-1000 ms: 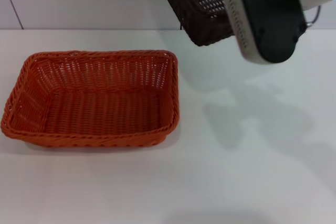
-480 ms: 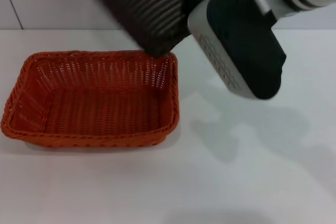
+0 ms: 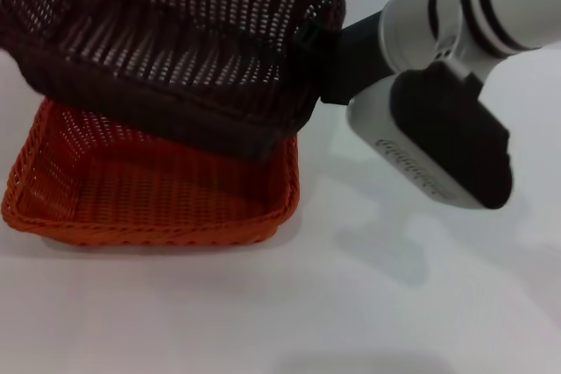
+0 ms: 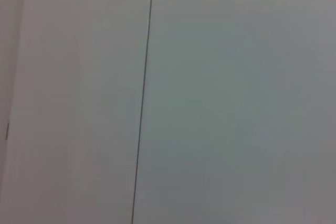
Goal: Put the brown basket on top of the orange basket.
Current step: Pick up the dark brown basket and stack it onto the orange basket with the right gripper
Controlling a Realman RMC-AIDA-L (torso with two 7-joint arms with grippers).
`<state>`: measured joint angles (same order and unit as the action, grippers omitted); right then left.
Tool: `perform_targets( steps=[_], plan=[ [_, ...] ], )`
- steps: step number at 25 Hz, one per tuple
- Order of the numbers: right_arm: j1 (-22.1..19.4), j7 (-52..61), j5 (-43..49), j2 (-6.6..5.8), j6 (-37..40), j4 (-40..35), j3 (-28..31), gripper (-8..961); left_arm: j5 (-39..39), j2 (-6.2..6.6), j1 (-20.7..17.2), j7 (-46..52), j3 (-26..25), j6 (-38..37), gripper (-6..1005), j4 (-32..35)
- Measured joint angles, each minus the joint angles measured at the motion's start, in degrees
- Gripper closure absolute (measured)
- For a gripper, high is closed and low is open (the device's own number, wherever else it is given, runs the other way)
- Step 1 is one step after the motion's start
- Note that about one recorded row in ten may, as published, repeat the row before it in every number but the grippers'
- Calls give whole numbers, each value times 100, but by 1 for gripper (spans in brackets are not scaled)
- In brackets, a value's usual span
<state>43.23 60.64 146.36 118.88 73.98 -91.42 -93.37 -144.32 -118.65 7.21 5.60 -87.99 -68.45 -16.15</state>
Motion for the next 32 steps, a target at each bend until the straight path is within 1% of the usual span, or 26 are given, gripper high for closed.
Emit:
perform_targets(
  steps=[1, 2, 4, 9, 12, 18, 32],
  plan=[
    [-61, -404, -254, -5, 22, 13, 152, 830, 1, -3, -7, 5, 0, 0, 222, 17],
    [-61, -404, -254, -5, 22, 13, 152, 830, 1, -7, -11, -1, 0, 4, 222, 50],
    [-170, -1025, -666, -26, 43, 20, 346, 830, 1, -10, -12, -17, 0, 7, 222, 64],
    [-149, -1270, -763, -40, 68, 192, 357, 830, 1, -17, 23, 2, 5, 11, 222, 64],
    [-125, -1490, -752, -19, 70, 401, 335, 829, 1, -18, 42, 10, 23, 12, 222, 57],
    [-87, -1541, -738, -19, 51, 602, 322, 829, 1, -27, 14, 18, 55, 13, 222, 21],
    [-89, -1503, -535, 1, -117, 928, -59, 830, -3, -36, -3, 29, 222, 16, 221, 68]
  ],
)
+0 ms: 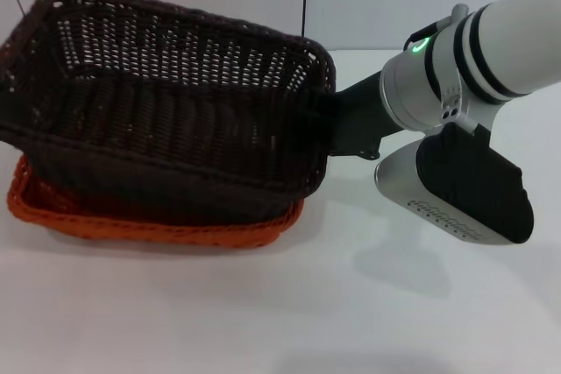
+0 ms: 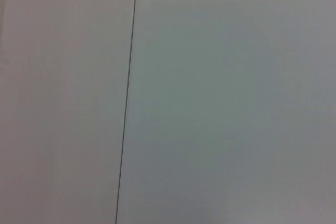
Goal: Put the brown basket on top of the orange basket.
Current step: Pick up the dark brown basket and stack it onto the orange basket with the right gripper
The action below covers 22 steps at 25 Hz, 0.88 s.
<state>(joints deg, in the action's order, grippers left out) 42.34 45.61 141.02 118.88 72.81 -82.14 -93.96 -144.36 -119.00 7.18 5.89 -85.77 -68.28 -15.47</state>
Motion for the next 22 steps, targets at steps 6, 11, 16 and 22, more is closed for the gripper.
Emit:
perform_targets(
  steps=[6, 11, 16, 22],
  plan=[
    [63, 7, 14, 1, -421, 331, -65, 830, -2, 4, -35, 0, 126, -8, 221, 0],
    [84, 29, -92, -6, -634, 541, -118, 829, -2, 3, -35, 0, 135, -11, 221, -2],
    [-44, 53, -385, -22, -864, 590, -232, 829, -3, 11, -18, 0, 134, -3, 221, -2],
    [-396, 59, -314, -36, -1699, 632, -837, 829, -4, 26, 9, 0, 115, 1, 221, 0]
  ],
)
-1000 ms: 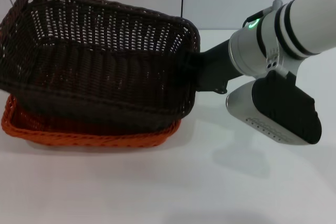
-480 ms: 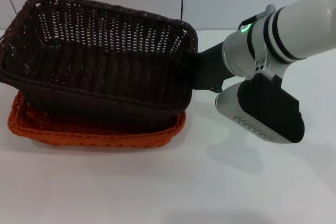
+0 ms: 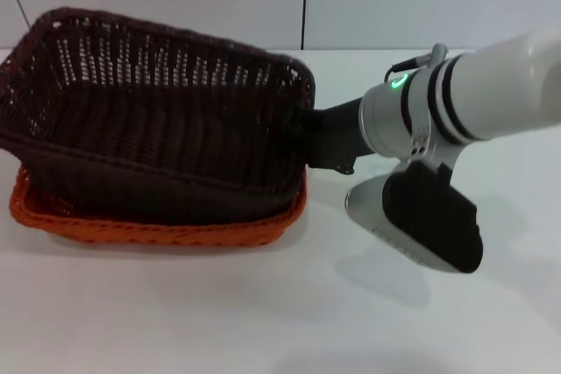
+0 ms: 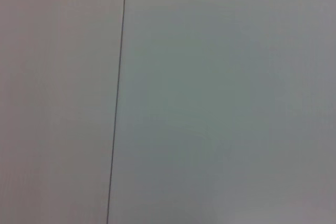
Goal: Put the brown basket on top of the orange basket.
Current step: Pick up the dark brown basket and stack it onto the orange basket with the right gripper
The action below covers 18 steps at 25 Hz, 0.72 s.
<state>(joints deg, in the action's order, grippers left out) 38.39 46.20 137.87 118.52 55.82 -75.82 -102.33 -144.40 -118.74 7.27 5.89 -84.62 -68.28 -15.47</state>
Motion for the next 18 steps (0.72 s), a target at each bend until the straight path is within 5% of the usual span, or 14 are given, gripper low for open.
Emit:
perform_targets(
  steps=[3, 10, 18],
  plan=[
    [-131, 1, 81, -1, -214, -31, -146, 829, -1, 1, 16, -29, 8, 2, 221, 0],
    [-656, 37, 77, 4, -335, -537, -191, 657, -1, -6, 6, -16, 16, 8, 221, 20],
    [-1161, 59, 92, 47, -1326, -365, -485, 519, -1, -15, 32, -5, 16, 13, 221, 65]
  ],
)
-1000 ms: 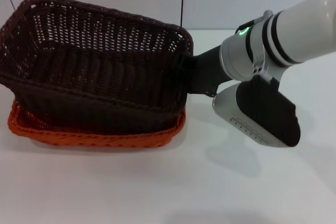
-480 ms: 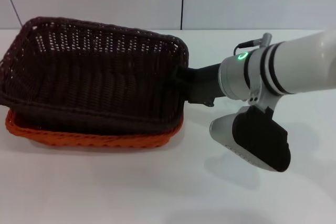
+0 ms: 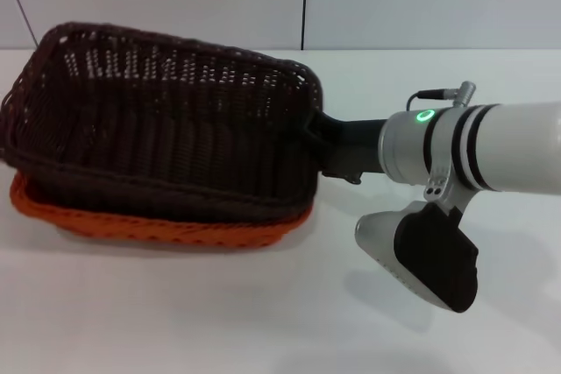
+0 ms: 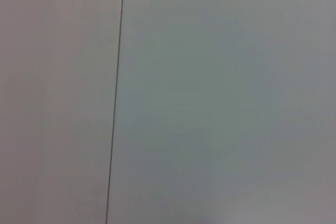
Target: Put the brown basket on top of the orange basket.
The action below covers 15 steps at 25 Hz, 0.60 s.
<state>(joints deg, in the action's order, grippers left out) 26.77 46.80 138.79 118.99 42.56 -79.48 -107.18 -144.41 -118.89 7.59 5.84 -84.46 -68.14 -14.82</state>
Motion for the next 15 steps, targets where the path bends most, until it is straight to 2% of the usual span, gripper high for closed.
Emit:
perform_targets(
  steps=[1, 4, 15],
  plan=[
    [-38, -12, 10, 0, -43, 2, -6, 503, 0, 0, 0, 0, 0, 0, 221, 0],
    [-141, 1, 20, 2, -69, -95, 4, 339, 0, 25, 38, 0, -25, 37, 220, 6],
    [-400, 14, 49, -12, 225, -746, 202, 322, 0, 33, 169, -42, -44, 194, 220, 13]
  ],
)
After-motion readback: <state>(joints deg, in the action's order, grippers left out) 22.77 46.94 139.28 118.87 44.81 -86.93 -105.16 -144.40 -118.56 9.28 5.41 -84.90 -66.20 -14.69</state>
